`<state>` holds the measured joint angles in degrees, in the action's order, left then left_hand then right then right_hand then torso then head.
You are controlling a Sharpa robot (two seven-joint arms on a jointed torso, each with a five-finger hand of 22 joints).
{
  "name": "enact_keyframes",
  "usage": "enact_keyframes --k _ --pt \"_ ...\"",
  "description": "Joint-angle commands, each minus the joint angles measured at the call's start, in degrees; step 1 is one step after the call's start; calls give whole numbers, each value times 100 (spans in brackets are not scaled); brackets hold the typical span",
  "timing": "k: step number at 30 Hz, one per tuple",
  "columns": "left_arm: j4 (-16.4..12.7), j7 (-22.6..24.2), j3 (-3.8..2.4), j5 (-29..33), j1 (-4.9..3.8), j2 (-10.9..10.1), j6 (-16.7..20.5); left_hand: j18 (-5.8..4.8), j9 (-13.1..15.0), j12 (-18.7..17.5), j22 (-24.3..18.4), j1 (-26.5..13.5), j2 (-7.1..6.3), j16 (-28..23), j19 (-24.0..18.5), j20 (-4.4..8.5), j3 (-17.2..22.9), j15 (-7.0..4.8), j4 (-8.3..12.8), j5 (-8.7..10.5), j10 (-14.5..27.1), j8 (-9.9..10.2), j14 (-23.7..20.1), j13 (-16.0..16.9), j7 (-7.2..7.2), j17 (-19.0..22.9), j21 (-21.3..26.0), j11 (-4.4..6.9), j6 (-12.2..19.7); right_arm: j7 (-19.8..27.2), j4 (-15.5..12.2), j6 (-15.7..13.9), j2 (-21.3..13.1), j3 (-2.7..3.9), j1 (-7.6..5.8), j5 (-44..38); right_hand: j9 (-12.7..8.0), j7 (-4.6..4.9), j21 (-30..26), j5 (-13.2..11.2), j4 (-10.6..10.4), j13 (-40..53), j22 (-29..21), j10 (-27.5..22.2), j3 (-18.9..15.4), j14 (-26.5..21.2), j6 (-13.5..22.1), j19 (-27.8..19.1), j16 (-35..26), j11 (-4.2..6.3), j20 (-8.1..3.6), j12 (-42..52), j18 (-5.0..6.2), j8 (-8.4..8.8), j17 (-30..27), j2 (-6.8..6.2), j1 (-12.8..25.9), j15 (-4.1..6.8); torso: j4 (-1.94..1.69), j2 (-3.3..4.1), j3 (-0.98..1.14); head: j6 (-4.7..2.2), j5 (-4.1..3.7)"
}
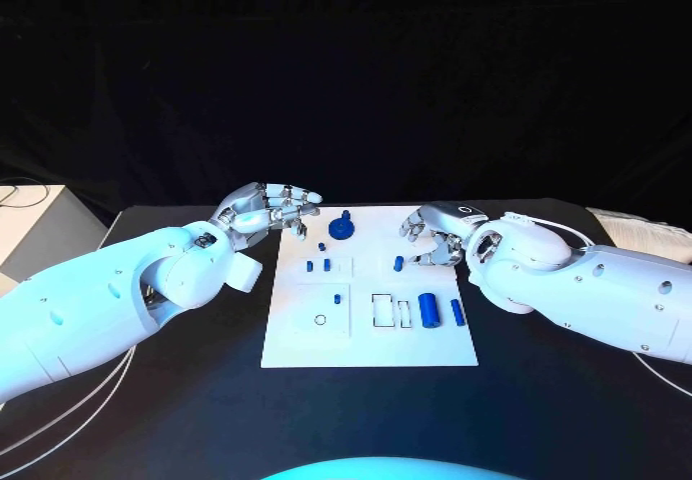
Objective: Assemble the parts on the task board
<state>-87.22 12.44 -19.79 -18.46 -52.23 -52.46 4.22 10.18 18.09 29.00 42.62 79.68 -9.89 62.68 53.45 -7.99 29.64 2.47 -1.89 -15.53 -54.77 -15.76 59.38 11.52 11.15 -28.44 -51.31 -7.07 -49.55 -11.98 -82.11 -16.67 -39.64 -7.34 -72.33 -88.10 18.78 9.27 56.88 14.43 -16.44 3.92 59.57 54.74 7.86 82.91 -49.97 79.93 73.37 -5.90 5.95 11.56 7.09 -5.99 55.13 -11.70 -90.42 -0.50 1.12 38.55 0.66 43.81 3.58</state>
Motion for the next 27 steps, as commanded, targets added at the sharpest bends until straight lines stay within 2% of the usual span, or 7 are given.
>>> enact_keyframes --k 1,8,14,18,22,27 --pt "-10 39 -4 0 3 9 -84 39 -6 30 -8 17 -34 -19 29 -8 -21 26 -8 -15 30 27 -5 5 -5 -5 39 10 23 148 92 339 72 -3 -7 -29 8 -5 36 -7 0 0 12 58 54 44 -93 45 33 9 2 28 -31 -59 8 22 -36 -10 10 8 -8 -23 14" --pt "-15 42 -4 3 4 10 -87 39 -6 30 -8 17 -34 -19 29 -8 -21 26 -8 -15 30 27 -5 5 -5 -5 39 10 23 170 315 417 279 -34 7 -43 3 -17 143 -9 0 0 121 181 165 55 -253 90 51 27 -13 75 -52 -130 26 50 -10 2 -5 16 -8 25 6" --pt "-18 34 -4 3 5 4 -94 39 -6 30 -8 17 -34 -19 29 -8 -21 26 -8 -15 30 27 -5 5 -5 -5 39 10 23 194 441 495 403 -58 34 -54 -13 -47 182 -9 -5 -2 168 321 304 59 -400 111 62 54 -32 105 -59 -182 34 51 49 28 -14 15 -18 59 11" --pt "-20 29 -4 3 5 -3 -94 39 -6 30 -8 17 -34 -19 29 -8 -21 26 -8 -15 30 27 -5 5 -5 -5 39 10 23 224 451 631 444 -75 57 -55 -31 -103 308 -17 -7 0 294 469 456 96 -524 156 135 98 -65 114 -81 -219 158 42 122 67 -2 11 -16 81 15" --pt "-24 26 -4 3 5 -8 -94 39 -6 30 -8 17 -34 -19 29 -8 -21 26 -8 -15 30 27 -5 5 -5 -5 39 10 23 220 466 679 469 -87 79 -119 -45 -119 337 -15 -4 0 329 563 585 99 -592 170 143 114 -82 104 -88 -236 156 32 154 82 9 7 -15 93 30" --pt "-29 19 -4 3 5 -11 -102 39 -6 30 -8 17 -34 -19 29 -8 -21 26 -8 -15 30 27 -5 5 -5 -5 39 10 23 201 510 682 495 -98 91 -229 -54 -131 387 -15 -2 -1 381 628 690 104 -644 185 160 124 -92 87 -98 -252 183 10 181 90 6 5 -15 103 31"
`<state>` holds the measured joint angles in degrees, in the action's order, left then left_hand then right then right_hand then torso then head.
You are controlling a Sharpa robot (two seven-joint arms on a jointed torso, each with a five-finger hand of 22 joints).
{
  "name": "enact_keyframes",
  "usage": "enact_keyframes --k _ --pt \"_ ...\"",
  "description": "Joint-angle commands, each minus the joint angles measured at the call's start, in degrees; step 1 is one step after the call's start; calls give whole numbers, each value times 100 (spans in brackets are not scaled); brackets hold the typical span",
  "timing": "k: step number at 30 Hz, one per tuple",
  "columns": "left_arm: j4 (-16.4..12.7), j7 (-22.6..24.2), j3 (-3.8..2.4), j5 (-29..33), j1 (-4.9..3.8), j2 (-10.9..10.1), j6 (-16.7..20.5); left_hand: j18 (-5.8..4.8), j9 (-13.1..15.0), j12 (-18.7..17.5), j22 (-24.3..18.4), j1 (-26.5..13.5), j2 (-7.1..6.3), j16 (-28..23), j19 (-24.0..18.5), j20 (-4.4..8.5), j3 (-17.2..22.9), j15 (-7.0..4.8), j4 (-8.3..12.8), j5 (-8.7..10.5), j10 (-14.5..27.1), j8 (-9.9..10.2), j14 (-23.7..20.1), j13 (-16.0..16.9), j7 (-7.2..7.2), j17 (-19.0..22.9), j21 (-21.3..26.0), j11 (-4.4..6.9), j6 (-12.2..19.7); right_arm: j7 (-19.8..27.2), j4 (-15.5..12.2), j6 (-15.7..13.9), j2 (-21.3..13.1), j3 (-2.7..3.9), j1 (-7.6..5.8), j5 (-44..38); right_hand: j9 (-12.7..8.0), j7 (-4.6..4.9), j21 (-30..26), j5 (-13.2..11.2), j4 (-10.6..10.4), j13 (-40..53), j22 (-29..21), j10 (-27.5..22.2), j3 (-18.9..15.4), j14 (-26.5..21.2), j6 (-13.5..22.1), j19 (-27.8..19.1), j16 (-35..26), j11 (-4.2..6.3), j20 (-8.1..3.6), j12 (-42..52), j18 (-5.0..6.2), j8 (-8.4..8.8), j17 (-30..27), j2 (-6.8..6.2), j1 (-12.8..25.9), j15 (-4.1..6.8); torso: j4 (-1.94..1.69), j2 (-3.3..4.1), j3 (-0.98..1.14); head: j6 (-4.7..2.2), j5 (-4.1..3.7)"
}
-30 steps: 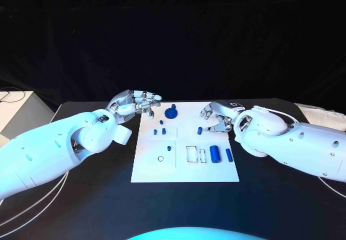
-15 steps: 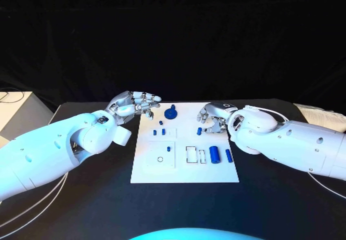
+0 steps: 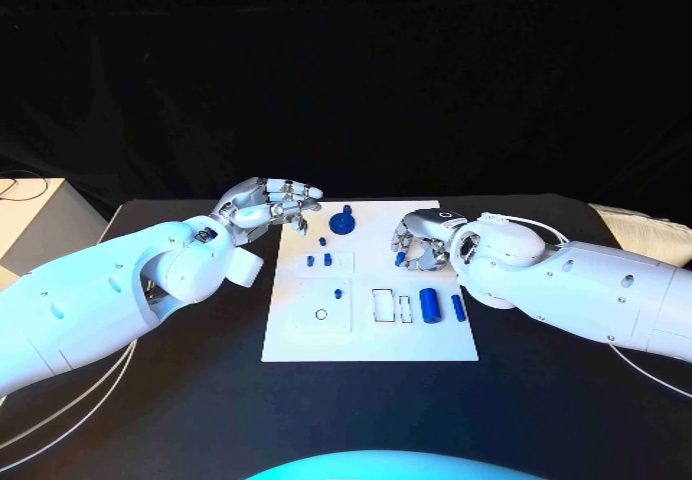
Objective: Assemble the parts on the task board
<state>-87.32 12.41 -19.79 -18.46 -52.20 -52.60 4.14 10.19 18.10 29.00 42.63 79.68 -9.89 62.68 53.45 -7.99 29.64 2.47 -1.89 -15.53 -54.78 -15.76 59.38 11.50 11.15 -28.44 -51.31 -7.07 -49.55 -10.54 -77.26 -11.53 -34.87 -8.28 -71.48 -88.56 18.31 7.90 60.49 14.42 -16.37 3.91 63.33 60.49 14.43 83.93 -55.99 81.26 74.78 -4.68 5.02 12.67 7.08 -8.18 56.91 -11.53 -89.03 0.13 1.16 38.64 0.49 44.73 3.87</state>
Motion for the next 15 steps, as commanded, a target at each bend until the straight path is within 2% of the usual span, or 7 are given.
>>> enact_keyframes --k 1,11,15 --pt "-18 18 -5 3 2 3 -101 38 -7 30 -9 17 -34 -19 29 -8 -21 26 -8 -15 30 27 -5 6 -5 -5 39 10 23 59 41 159 26 -6 10 -199 -9 3 27 -13 -9 -1 10 67 70 6 -55 53 28 5 -2 -32 -98 -37 20 -13 50 31 1 -6 2 14 1" --pt "-24 -12 -5 3 2 3 -152 40 -8 46 -15 36 -14 -18 39 -7 -11 22 -8 -21 34 18 -4 11 -7 -6 48 13 18 102 125 57 110 -27 90 -253 -18 4 41 30 -2 -1 41 102 246 28 -128 43 84 -3 2 -80 -106 -73 103 -43 99 18 -3 3 7 27 6" --pt "-24 -17 -5 3 2 0 -151 39 -8 48 -16 28 -15 -18 40 -8 -15 24 -15 -19 37 18 -4 12 -5 -6 49 11 19 99 138 -22 125 -30 115 -244 -18 3 107 108 -15 10 114 193 391 30 -185 58 104 -1 6 -84 -118 -114 121 -31 240 14 -3 -2 5 29 10"
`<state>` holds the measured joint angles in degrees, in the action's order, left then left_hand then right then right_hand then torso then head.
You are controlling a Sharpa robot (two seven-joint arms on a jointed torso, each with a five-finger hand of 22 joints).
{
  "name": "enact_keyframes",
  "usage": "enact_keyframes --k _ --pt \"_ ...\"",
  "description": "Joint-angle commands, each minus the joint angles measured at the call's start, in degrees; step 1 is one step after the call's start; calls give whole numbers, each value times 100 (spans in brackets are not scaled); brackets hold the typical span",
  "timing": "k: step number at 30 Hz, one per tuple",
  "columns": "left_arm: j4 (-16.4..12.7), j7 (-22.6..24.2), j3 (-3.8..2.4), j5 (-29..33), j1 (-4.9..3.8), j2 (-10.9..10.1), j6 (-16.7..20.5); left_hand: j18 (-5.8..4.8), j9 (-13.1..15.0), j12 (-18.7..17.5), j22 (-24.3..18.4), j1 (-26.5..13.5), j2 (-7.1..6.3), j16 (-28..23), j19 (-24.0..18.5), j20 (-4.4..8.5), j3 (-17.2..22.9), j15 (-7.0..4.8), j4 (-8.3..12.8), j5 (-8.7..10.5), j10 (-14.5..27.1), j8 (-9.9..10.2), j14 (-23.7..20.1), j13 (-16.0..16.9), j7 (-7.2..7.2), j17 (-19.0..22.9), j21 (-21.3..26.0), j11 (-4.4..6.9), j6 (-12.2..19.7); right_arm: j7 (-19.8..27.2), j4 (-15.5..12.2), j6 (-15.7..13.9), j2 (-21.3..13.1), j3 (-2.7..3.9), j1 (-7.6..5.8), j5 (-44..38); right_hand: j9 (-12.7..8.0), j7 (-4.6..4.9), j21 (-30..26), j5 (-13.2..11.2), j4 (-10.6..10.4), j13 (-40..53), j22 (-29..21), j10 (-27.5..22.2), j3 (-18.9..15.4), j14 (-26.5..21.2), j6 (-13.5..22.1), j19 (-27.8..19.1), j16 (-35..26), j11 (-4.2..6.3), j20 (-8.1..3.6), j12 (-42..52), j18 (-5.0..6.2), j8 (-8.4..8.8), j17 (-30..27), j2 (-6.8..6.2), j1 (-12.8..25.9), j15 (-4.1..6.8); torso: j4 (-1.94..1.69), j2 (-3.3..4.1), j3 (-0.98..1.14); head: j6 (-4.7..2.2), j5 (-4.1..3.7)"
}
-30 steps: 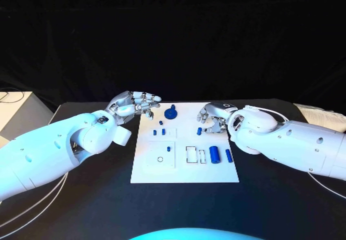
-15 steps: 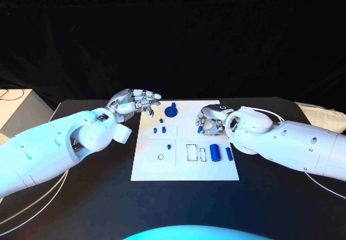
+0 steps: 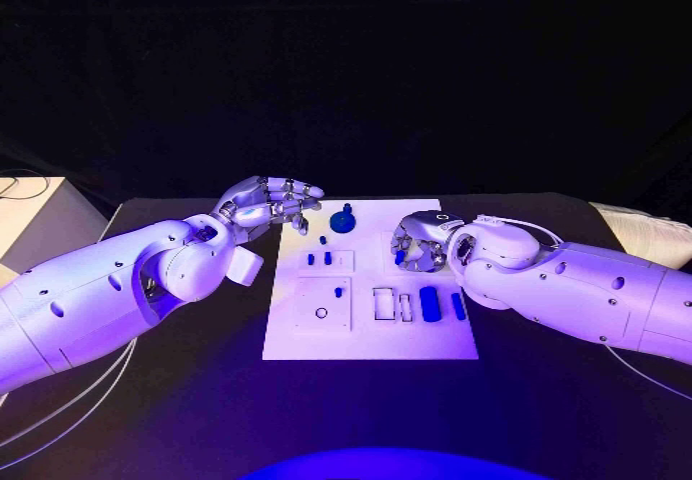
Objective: Assemble the parts on the task board
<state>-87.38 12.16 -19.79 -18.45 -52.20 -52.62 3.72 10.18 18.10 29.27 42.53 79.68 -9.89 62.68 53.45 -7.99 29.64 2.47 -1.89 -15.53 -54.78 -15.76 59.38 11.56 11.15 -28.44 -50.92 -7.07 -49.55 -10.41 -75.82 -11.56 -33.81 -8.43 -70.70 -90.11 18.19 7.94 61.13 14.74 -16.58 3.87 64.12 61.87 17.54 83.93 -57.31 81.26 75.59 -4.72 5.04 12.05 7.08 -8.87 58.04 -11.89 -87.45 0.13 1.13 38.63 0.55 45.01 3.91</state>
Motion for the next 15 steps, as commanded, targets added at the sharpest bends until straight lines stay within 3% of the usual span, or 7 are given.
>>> enact_keyframes --k 1,5,8,10,15 --pt "-18 8 -5 3 1 2 -109 40 -8 21 -7 28 -15 -18 40 -8 -15 24 -15 -19 37 18 -4 6 -5 -6 10 11 19 83 -4 -34 20 -15 40 -87 -4 -5 79 105 11 19 70 88 118 31 -73 69 30 7 4 -17 -125 -61 18 2 109 16 3 -3 -4 5 7" --pt "-20 4 -5 3 1 1 -110 40 -8 21 -7 28 -15 -18 40 -8 -15 24 -15 -19 37 18 -4 6 -5 -6 10 11 19 52 -4 -92 18 -16 50 -89 16 -36 196 140 30 35 183 199 262 34 -161 104 50 36 -8 -1 -144 -129 43 26 153 36 2 -4 -4 15 15" --pt "-20 0 -5 3 1 1 -113 40 -8 21 -7 28 -15 -18 40 -8 -15 24 -15 -19 37 18 -4 6 -5 -6 10 11 19 7 -8 -179 14 -17 56 -114 51 -66 317 153 80 49 301 325 466 30 -259 139 52 69 -32 7 -166 -215 41 101 121 63 3 -4 0 18 19" --pt "-20 -1 -5 3 1 1 -115 40 -8 21 -7 28 -15 -18 40 -8 -15 24 -15 -19 37 18 -4 6 -5 -6 10 11 19 -24 -14 -266 9 -17 60 -138 108 -100 443 -91 158 61 425 460 749 34 -351 174 63 106 -60 -6 -190 -317 57 196 81 98 4 -6 0 18 22" --pt "-20 -4 -5 3 1 1 -115 40 -8 21 -7 28 -15 -18 40 -8 -15 24 -15 -19 37 18 -4 6 -5 -6 10 11 19 -99 -35 -426 -3 -17 68 -168 260 -147 594 -32 298 92 576 671 1078 57 -408 215 102 163 -98 -44 -217 -487 120 320 152 143 5 -3 2 22 24"
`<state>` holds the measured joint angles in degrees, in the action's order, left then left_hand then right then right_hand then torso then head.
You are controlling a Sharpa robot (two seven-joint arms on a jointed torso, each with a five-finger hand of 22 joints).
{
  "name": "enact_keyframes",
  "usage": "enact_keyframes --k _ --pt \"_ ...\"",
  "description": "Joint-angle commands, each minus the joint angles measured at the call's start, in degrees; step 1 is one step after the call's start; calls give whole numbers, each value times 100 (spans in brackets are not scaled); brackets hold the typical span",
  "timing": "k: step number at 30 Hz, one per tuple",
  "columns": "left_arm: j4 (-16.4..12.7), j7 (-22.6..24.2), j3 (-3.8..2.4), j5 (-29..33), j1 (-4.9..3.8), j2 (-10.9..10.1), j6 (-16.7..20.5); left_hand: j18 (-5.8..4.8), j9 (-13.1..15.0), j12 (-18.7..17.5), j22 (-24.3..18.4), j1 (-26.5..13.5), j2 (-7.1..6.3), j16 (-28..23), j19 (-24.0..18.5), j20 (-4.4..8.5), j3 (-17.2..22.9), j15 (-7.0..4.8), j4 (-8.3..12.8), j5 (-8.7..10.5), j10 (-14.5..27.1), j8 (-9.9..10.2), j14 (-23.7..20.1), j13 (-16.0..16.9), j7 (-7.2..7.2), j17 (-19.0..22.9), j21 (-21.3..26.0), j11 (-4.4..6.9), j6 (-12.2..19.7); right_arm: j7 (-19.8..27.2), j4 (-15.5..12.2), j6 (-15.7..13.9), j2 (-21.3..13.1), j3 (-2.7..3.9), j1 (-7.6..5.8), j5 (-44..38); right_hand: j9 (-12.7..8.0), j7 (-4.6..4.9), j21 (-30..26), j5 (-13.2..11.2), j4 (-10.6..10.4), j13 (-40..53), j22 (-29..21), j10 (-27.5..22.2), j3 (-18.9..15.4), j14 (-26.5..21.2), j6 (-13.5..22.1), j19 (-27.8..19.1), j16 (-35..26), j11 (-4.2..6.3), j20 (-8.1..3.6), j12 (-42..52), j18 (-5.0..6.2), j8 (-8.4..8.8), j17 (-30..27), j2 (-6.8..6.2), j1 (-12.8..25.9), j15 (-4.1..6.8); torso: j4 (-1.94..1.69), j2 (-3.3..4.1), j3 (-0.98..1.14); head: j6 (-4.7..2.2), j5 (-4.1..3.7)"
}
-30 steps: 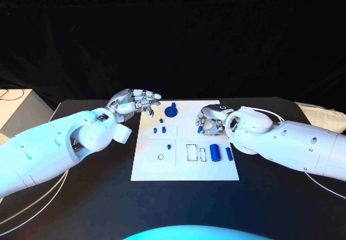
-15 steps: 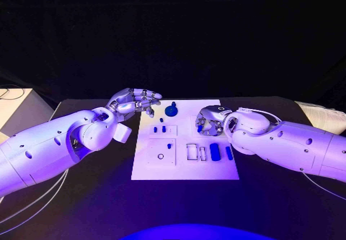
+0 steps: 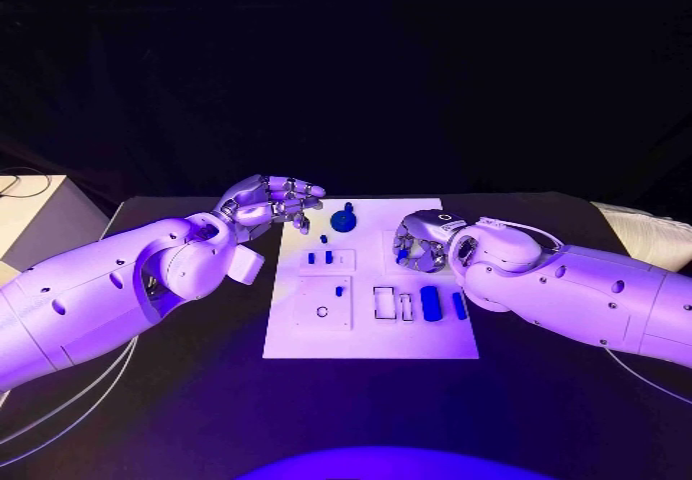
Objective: Assemble the parts on the task board
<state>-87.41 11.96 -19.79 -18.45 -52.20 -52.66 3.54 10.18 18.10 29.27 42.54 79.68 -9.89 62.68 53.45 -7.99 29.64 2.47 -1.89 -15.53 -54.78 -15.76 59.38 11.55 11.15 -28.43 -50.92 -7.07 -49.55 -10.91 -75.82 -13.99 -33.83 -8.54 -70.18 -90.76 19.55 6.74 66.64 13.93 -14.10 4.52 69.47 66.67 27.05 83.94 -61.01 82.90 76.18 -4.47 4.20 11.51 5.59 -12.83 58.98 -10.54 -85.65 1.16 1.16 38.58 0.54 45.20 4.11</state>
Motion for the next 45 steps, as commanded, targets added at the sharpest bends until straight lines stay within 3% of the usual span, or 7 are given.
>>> enact_keyframes --k 1,6,15,22,28,34,45 --pt "-17 15 -4 3 1 4 -98 40 -9 21 -7 28 -15 -18 40 -8 -15 24 -15 -19 37 18 -4 7 -5 -6 10 11 19 -69 -44 -222 -6 -7 18 -109 160 -28 78 52 101 33 76 231 214 58 -33 60 47 146 -23 -3 -74 -124 27 189 -21 51 1 3 4 4 5" --pt "-13 11 -4 3 1 4 -93 39 -10 25 -10 18 -14 -16 43 -9 -19 26 -26 -17 42 17 -1 8 -4 -7 14 9 22 -154 -113 -417 -53 -6 31 -120 370 -31 162 -15 351 70 179 392 637 56 29 71 49 166 -42 -120 -89 -299 15 130 197 69 1 1 1 5 8" --pt "-7 14 -4 3 1 12 -75 39 -10 25 -10 18 -14 -16 43 -9 -19 26 -26 -17 42 17 -1 8 -4 -7 14 9 22 -168 -386 -841 -207 33 39 -170 452 -26 218 -48 461 87 240 430 769 58 65 86 53 165 -43 -176 -100 -359 13 97 302 69 3 -1 3 7 31" --pt "-26 48 -4 0 2 39 -70 39 -11 27 -12 20 -10 -15 45 -9 -17 25 -27 -18 45 17 0 9 -3 -8 16 10 25 -183 -952 -1051 -401 146 -10 -302 500 -24 273 2 530 99 294 460 839 68 74 103 76 167 -45 -205 -110 -396 49 70 354 71 -7 -6 -6 9 66" --pt "-29 168 -4 5 4 61 22 37 -14 33 -17 -8 -19 -12 49 -13 -32 30 -50 -17 54 17 5 10 0 -9 25 5 31 -18 -1423 -1084 -406 195 -33 -444 515 -23 329 18 549 104 343 472 860 73 77 120 85 166 -45 -214 -122 -407 64 65 374 71 13 -8 -6 13 124" --pt "-12 255 -4 56 6 93 117 38 -13 44 -21 -13 -14 -8 53 -14 -33 29 -59 -21 47 10 11 14 -3 -11 30 9 22 179 -1579 -1058 -171 145 80 -676 520 -22 338 16 555 105 353 473 872 74 83 123 89 165 -45 -220 -124 -409 70 69 381 71 4 -12 -8 22 235" --pt "56 416 -4 157 6 100 345 37 -15 49 -31 -44 -24 -14 50 -17 -45 33 -87 -23 56 8 1 16 -3 -9 46 7 26 215 -1435 -1044 278 62 332 -837 527 -19 337 10 562 107 353 477 884 74 87 122 86 164 -45 -225 -123 -413 62 71 389 70 17 -6 -13 23 339"
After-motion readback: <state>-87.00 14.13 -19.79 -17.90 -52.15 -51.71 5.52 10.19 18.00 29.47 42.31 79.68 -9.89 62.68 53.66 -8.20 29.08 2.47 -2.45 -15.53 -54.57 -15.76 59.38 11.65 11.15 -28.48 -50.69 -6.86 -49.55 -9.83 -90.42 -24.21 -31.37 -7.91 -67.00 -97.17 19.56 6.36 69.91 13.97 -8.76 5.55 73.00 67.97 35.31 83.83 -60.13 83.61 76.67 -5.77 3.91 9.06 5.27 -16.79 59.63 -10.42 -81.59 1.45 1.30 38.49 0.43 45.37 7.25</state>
